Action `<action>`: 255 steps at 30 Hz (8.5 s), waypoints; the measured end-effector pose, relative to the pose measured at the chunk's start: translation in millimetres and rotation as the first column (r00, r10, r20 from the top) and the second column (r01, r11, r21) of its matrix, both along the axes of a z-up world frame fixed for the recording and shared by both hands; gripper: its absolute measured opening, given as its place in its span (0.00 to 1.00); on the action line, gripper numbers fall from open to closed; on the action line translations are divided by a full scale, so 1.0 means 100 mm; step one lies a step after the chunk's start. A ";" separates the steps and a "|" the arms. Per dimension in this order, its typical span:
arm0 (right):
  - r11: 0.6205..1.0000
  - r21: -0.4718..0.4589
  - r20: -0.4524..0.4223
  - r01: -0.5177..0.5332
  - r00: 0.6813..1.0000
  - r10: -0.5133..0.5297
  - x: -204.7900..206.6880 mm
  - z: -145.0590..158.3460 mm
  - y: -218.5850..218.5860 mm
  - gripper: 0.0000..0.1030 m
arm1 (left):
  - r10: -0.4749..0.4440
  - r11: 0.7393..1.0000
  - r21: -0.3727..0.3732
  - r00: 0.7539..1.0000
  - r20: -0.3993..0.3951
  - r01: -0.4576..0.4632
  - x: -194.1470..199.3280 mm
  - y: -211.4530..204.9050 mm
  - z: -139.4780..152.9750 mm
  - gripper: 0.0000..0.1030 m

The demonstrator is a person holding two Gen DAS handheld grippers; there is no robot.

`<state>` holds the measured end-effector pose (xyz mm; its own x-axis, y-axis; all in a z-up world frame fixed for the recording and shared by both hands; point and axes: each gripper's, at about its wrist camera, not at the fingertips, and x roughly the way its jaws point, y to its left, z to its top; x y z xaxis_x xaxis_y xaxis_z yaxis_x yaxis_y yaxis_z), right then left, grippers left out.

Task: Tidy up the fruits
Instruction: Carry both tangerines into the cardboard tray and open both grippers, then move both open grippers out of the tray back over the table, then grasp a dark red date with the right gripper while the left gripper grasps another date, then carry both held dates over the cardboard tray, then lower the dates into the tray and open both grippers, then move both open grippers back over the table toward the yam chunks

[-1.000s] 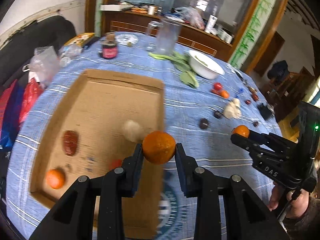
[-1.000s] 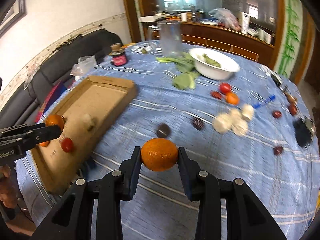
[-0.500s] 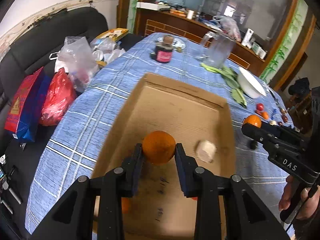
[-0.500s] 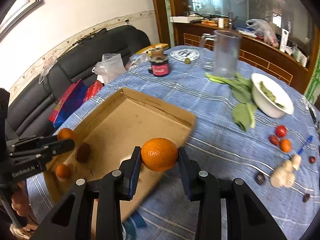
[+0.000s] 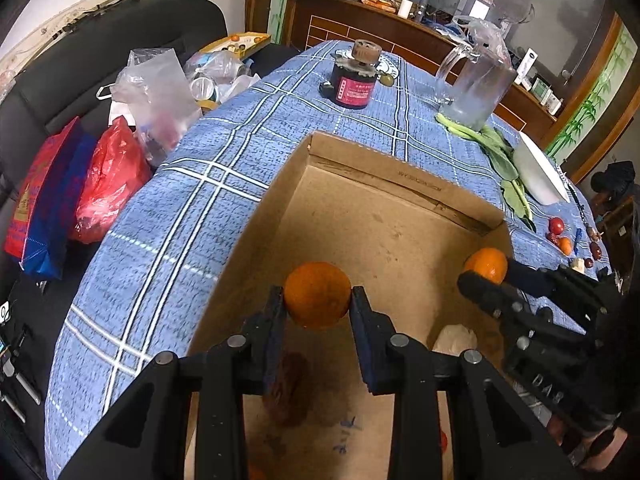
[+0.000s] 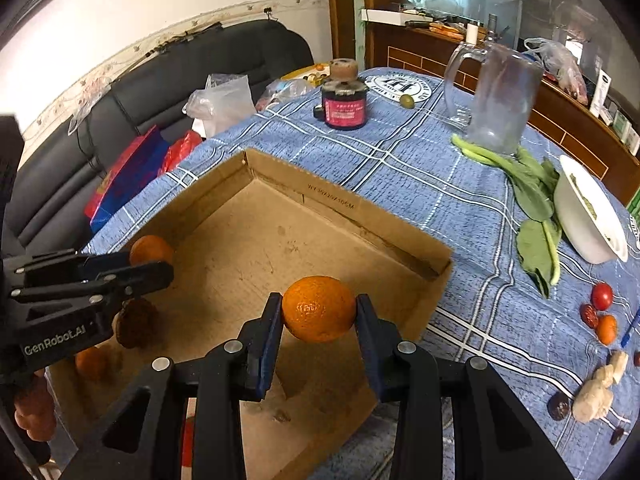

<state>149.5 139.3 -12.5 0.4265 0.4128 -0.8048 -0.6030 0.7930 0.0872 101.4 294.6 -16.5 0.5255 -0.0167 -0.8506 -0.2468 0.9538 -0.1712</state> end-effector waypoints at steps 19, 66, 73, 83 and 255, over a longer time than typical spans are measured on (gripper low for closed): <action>0.998 -0.056 -0.011 -0.030 1.000 0.029 0.08 -0.22 0.08 0.39 | 0.010 1.000 0.025 0.998 -0.056 -0.008 0.22 -0.03 -0.22 0.36; 0.942 0.044 -0.022 0.333 0.943 -0.333 -1.01 0.10 -2.61 0.48 | -0.179 0.981 0.075 0.984 0.006 0.178 -0.64 -1.92 0.28 0.70; 0.874 -0.009 0.046 0.485 0.874 -0.484 -0.70 0.03 -3.61 0.52 | -0.245 0.963 0.105 0.969 -0.038 0.248 -0.58 -2.49 0.15 0.72; 0.892 0.024 0.006 0.452 0.892 -0.452 -0.13 -0.25 -3.84 0.52 | -0.226 0.961 0.145 0.970 -0.086 0.237 -0.42 -2.70 0.01 0.72; 1.000 0.010 0.003 -0.006 1.000 0.006 -0.94 0.23 -1.07 0.41 | -0.057 0.998 0.043 0.996 0.073 0.054 -1.21 -1.00 0.27 0.51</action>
<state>55.1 32.6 10.5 0.4266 0.4230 -0.7994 -0.6076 0.7887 0.0931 -19.4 194.4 10.4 0.5867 -0.0138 -0.8097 -0.1809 0.9724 -0.1476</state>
